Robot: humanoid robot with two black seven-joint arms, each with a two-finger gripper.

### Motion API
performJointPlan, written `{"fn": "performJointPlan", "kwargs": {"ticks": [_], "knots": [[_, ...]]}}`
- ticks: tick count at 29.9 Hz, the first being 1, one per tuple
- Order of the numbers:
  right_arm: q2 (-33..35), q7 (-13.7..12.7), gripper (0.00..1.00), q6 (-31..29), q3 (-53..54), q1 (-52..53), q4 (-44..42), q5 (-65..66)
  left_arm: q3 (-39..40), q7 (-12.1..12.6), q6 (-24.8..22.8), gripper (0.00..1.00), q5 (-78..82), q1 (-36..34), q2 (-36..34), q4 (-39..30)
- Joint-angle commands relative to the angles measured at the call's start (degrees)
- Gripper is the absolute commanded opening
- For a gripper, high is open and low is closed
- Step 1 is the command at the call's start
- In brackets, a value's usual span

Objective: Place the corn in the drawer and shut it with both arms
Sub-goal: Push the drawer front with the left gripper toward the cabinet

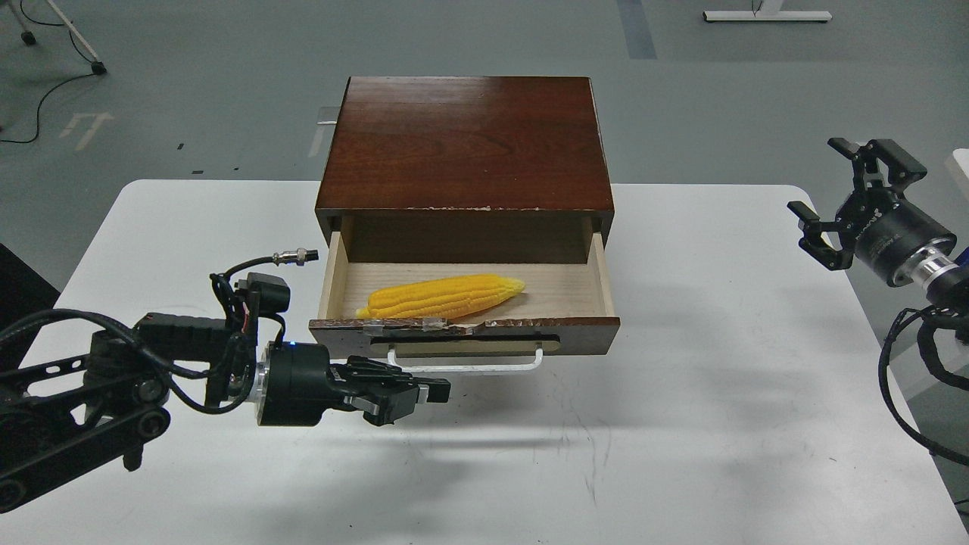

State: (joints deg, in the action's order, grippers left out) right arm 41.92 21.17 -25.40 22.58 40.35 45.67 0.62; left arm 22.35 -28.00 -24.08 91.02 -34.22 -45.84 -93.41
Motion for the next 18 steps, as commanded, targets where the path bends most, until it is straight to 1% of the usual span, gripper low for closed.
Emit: {"fn": "performJointPlan", "kwargs": {"ticks": [1, 8, 18], "knots": [[-0.5, 0.0, 0.97, 0.1, -0.1, 0.0, -0.4, 0.0, 0.1, 0.0, 0.0, 0.0, -0.2, 0.0, 0.4, 0.2], [-1.0, 0.0, 0.97, 0.8, -0.3, -0.2, -0.8, 0.0, 0.2, 0.0, 0.3, 0.0, -0.3, 0.0, 1.6, 3.2], [-1.0, 0.0, 0.97, 0.8, -0.3, -0.3, -1.2, 0.0, 0.1, 0.0, 0.3, 0.0, -0.5, -0.4, 1.7, 5.1]]}}
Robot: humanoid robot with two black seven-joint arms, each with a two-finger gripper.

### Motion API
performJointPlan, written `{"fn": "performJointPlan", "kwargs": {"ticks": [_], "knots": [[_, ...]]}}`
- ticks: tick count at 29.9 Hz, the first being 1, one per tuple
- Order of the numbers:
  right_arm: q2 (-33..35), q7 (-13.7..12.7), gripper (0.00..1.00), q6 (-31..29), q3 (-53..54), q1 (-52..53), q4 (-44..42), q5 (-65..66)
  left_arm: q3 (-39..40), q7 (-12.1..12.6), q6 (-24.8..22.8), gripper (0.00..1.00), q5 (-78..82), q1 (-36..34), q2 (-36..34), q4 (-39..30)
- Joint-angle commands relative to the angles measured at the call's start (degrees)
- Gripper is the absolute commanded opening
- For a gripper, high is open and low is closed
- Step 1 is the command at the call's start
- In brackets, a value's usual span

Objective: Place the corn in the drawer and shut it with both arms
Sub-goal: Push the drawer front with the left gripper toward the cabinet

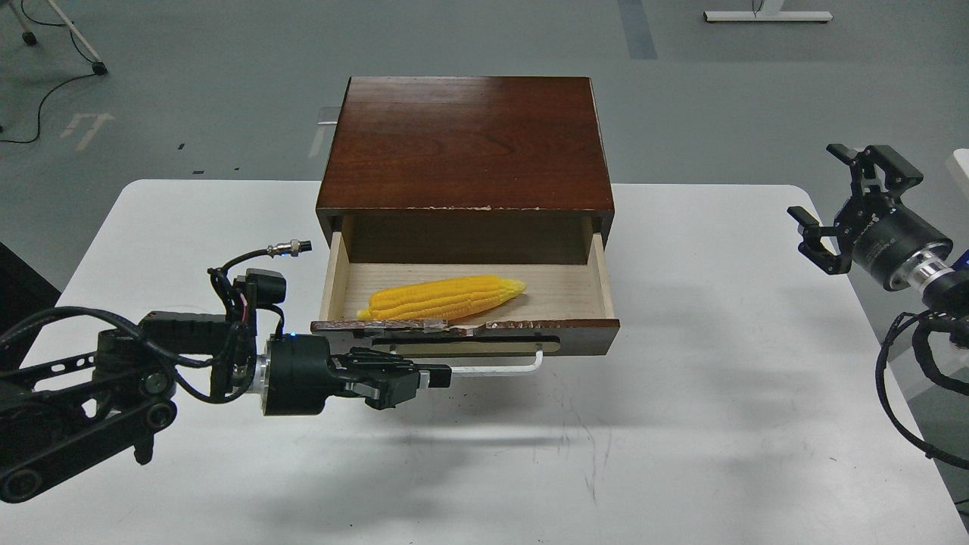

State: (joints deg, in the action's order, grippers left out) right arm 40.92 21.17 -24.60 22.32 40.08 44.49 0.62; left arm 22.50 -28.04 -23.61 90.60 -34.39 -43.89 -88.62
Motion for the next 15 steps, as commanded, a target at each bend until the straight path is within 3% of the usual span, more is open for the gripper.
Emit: {"fn": "performJointPlan", "kwargs": {"ticks": [1, 15], "knots": [[0.0, 0.0, 0.97, 0.0, 0.0, 0.0, 0.0, 0.0, -0.1, 0.0, -0.3, 0.0, -0.1, -0.2, -0.4, 0.2], [-0.4, 0.0, 0.97, 0.0, -0.1, -0.4, -0.9, 0.5, -1.5, 0.0, -0.6, 0.0, 0.2, 0.4, -7.6, -6.0]]}}
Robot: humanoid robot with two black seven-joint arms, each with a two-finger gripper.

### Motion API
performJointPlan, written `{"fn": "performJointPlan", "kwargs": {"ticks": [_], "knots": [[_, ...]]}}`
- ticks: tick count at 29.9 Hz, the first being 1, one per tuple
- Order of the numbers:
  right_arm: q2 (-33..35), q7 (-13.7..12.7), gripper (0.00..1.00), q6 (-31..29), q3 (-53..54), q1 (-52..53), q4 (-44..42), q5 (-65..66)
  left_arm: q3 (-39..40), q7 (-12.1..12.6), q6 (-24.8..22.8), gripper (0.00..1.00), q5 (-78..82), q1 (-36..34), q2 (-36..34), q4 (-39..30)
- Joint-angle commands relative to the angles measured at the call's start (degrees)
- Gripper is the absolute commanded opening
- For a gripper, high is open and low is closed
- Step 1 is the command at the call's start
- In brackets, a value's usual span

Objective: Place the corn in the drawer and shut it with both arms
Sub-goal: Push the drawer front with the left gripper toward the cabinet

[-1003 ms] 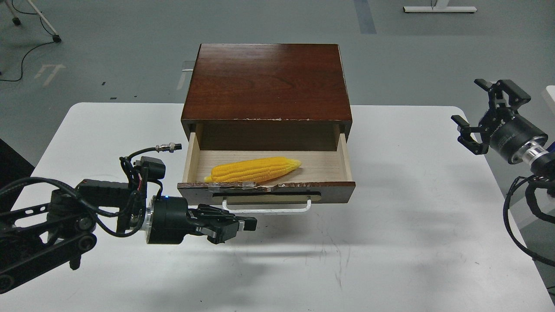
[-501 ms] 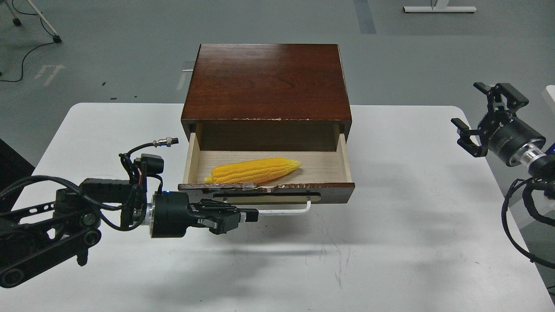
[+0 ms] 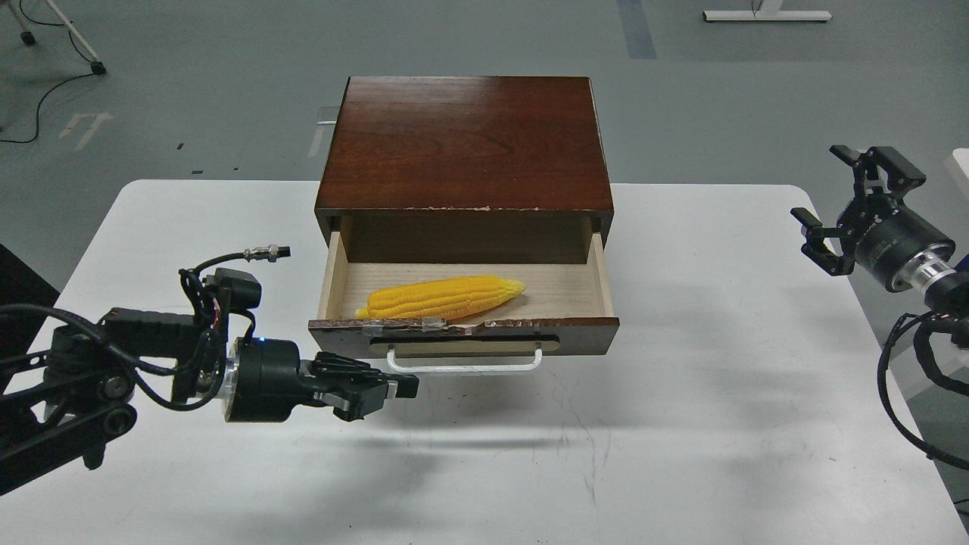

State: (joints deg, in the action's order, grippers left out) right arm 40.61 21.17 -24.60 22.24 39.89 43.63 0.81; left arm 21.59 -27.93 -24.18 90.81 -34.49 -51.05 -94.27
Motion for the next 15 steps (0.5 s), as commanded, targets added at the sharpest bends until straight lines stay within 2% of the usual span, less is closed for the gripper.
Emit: {"fn": "performJointPlan", "kwargs": {"ticks": [1, 15], "knots": [[-0.1, 0.0, 0.97, 0.0, -0.1, -0.3, 0.0, 0.6, -1.2, -0.1, 0.1, 0.0, 0.0, 0.7, -0.4, -0.4], [-0.1, 0.0, 0.97, 0.0, -1.1, -0.3, 0.0, 0.7, -0.9, -0.1, 0.3, 0.0, -0.6, 0.0, 2.9, 4.0]]}}
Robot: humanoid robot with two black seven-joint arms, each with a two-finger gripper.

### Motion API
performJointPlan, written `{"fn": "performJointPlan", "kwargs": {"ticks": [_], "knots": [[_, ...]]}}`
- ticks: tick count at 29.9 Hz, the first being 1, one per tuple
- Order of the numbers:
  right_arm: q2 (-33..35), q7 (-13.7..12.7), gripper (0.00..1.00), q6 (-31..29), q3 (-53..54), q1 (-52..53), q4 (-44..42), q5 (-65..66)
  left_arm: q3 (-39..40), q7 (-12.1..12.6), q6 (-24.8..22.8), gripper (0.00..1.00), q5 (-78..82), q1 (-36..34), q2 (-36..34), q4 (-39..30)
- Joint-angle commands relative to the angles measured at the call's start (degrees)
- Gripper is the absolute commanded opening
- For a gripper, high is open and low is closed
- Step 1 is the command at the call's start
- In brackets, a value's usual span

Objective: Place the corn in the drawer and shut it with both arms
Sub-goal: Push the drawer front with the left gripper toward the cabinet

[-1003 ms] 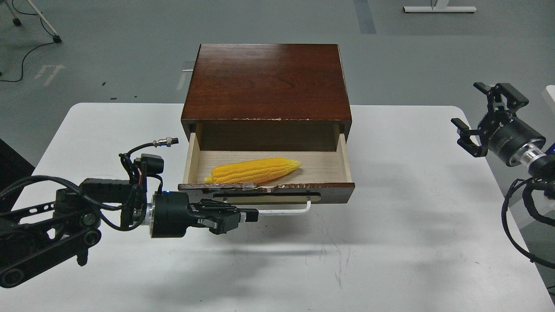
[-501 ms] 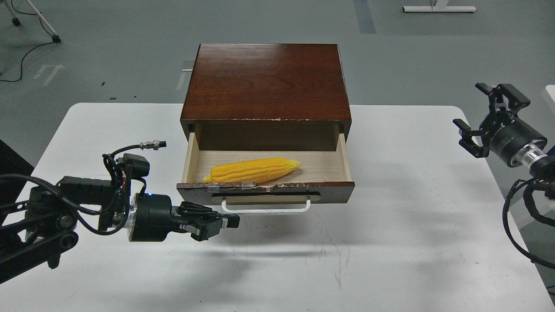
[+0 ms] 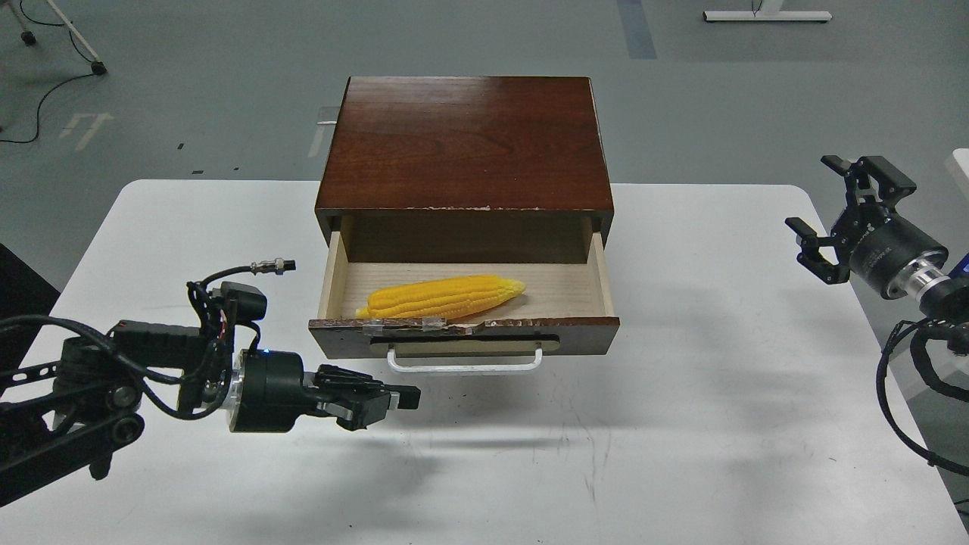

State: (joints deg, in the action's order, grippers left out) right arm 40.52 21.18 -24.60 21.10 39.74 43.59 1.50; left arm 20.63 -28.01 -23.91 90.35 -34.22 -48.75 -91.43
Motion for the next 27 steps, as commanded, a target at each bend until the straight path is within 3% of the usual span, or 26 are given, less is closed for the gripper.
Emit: {"fn": "performJointPlan", "kwargs": {"ticks": [1, 16, 27], "knots": [[0.0, 0.0, 0.97, 0.0, 0.0, -0.1, 0.0, 0.0, 0.1, 0.0, 0.0, 0.0, -0.2, -0.3, 1.1, 1.6], [-0.1, 0.0, 0.97, 0.0, -0.1, -0.3, -0.4, 0.0, 1.4, 0.0, -0.3, 0.0, -1.0, -1.9, 2.1, 4.8], [-1.6, 0.0, 0.97, -0.3, -0.4, -0.3, -2.9, 0.4, 1.4, 0.0, -2.2, 0.0, -1.1, -5.3, 9.0, 13.0]]}}
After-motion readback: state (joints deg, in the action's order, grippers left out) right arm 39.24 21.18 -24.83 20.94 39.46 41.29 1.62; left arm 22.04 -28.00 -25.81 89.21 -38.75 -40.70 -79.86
